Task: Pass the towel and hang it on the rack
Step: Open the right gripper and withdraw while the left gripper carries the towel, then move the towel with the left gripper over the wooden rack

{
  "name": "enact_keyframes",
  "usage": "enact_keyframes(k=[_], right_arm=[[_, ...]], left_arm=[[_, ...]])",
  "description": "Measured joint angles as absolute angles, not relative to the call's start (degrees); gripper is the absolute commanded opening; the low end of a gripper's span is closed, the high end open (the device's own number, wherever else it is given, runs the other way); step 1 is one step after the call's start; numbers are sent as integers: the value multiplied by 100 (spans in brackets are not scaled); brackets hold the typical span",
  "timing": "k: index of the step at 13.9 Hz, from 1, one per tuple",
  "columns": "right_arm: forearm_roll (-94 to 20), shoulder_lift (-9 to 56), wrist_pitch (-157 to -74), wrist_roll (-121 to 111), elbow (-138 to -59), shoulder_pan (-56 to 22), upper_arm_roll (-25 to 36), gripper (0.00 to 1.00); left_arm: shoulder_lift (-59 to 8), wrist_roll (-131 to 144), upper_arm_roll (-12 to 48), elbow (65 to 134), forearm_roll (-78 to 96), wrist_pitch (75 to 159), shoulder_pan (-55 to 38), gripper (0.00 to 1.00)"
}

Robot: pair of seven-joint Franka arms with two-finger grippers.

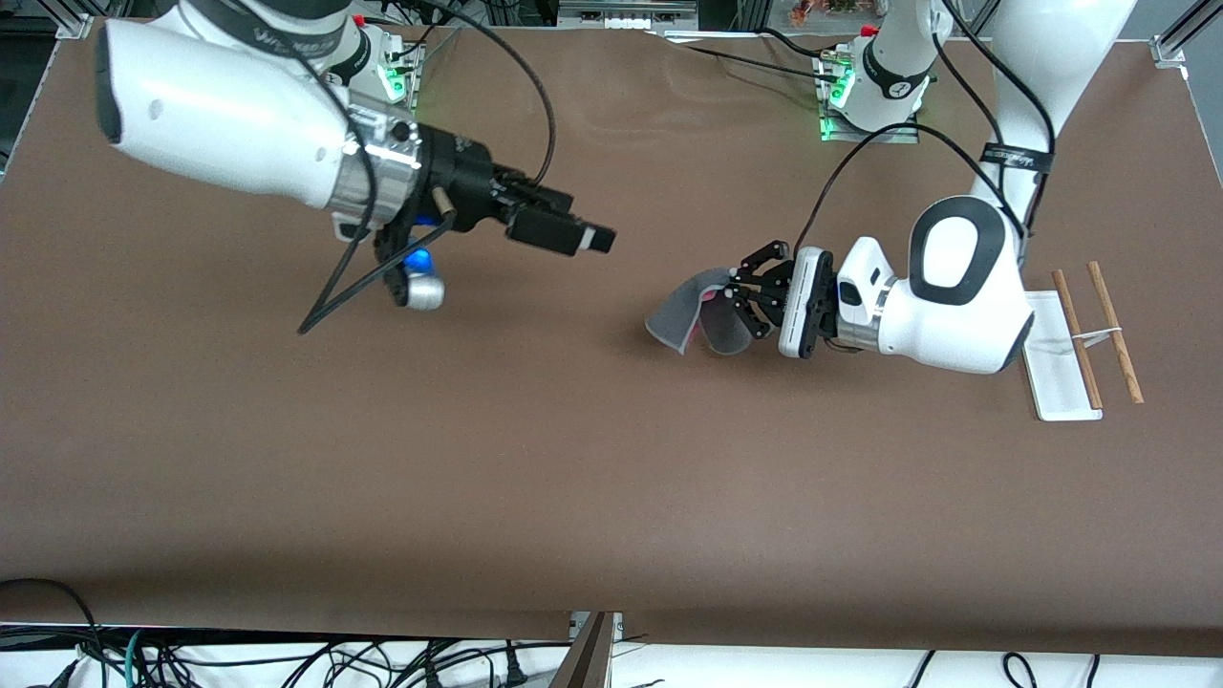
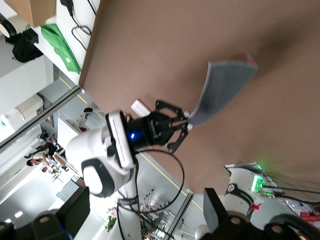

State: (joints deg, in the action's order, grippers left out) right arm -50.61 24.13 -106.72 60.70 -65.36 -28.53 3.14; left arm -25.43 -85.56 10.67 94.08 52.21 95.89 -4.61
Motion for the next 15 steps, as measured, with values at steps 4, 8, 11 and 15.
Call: enact_keyframes(k=[4, 8, 11, 15], right_arm=[[-4530, 2473, -9858, 4868, -6560, -2373, 334, 100], [-3683, 2462, -8861, 3123, -6765, -1879, 423, 100], [-2102, 2197, -8443, 1972, -6843, -1884, 464, 100], [-615, 1199, -8496, 1204, -7815, -1859, 480, 100]], left_arm=[[-2521, -8202, 1040, 8669, 3990, 8798, -217, 0], [-2537, -8176, 1009, 8494, 2920, 8345, 243, 0], [-2540, -8233, 1002, 8271, 1991, 8031, 601, 0], [-2540, -8626, 995, 8048, 614, 7988, 981, 0]])
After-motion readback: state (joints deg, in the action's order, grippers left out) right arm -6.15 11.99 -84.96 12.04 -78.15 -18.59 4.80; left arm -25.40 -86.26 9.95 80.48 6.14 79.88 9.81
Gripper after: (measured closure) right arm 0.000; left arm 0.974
